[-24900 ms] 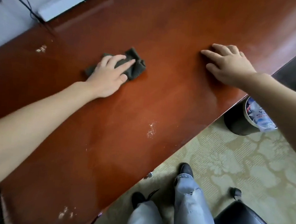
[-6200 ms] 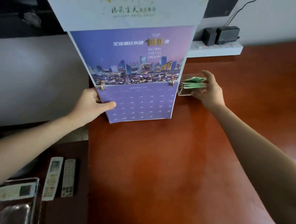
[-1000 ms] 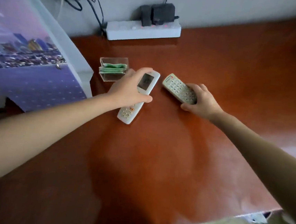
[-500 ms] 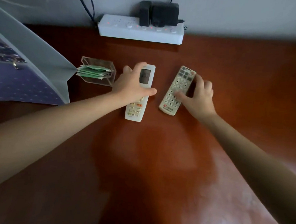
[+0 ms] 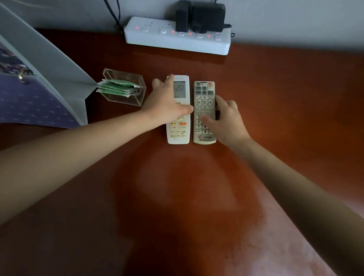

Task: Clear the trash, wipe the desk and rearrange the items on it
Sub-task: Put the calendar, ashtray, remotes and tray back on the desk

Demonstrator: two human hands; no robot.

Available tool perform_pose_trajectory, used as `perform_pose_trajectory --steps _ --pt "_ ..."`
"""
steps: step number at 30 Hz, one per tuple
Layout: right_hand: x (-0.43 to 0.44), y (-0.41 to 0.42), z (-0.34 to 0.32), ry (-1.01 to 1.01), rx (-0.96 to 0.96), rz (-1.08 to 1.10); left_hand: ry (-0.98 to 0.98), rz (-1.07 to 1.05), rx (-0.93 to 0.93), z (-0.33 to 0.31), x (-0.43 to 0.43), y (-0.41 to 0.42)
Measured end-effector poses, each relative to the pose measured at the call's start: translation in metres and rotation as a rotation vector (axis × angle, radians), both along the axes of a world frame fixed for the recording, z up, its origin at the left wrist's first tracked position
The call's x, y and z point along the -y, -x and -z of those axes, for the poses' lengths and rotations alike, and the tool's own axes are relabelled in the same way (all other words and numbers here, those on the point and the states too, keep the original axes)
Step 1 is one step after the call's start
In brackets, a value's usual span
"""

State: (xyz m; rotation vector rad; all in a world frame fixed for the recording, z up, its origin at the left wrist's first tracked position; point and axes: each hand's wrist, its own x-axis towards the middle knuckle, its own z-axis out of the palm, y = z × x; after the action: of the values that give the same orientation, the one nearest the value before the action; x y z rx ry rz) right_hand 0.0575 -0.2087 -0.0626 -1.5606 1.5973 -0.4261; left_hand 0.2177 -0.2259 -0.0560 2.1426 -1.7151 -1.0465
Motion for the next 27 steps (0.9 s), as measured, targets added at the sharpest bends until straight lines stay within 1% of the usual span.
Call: perform_pose_trajectory --steps 5,9,11,13,15,17,21,23,25,27 --pt "-0.002 -0.005 0.003 0.001 0.002 0.045 -0.021 0.042 -0.017 -0.001 0.003 -0.004" --pt "-0.002 -0.005 0.001 -0.018 -0.002 0.039 -0.035 0.077 -0.048 -0.004 0.004 -0.005" --pt "-0.003 -0.004 0.000 -0.032 0.009 0.047 -0.023 0.076 -0.054 -0.006 0.002 -0.007" --pt "-0.007 -0.004 0.000 -0.028 -0.006 0.084 0.010 0.102 -0.020 -0.012 -0.006 -0.010" --pt "-0.018 -0.004 -0.001 0.041 -0.098 0.105 0.062 0.183 0.049 -0.018 -0.019 -0.015" --pt "-0.034 -0.005 -0.002 0.156 -0.185 0.089 0.112 0.300 0.096 -0.022 -0.036 -0.024" --pt "-0.074 -0.020 -0.005 0.339 -0.271 -0.022 0.238 0.584 0.198 -0.028 -0.071 -0.053" --pt "-0.097 -0.033 -0.008 0.427 -0.359 -0.061 0.301 0.684 0.255 -0.028 -0.089 -0.072" --pt "-0.120 -0.051 -0.010 0.483 -0.427 -0.093 0.340 0.760 0.308 -0.026 -0.108 -0.096" --pt "-0.148 -0.071 -0.009 0.513 -0.498 -0.154 0.389 0.871 0.398 -0.022 -0.126 -0.121"
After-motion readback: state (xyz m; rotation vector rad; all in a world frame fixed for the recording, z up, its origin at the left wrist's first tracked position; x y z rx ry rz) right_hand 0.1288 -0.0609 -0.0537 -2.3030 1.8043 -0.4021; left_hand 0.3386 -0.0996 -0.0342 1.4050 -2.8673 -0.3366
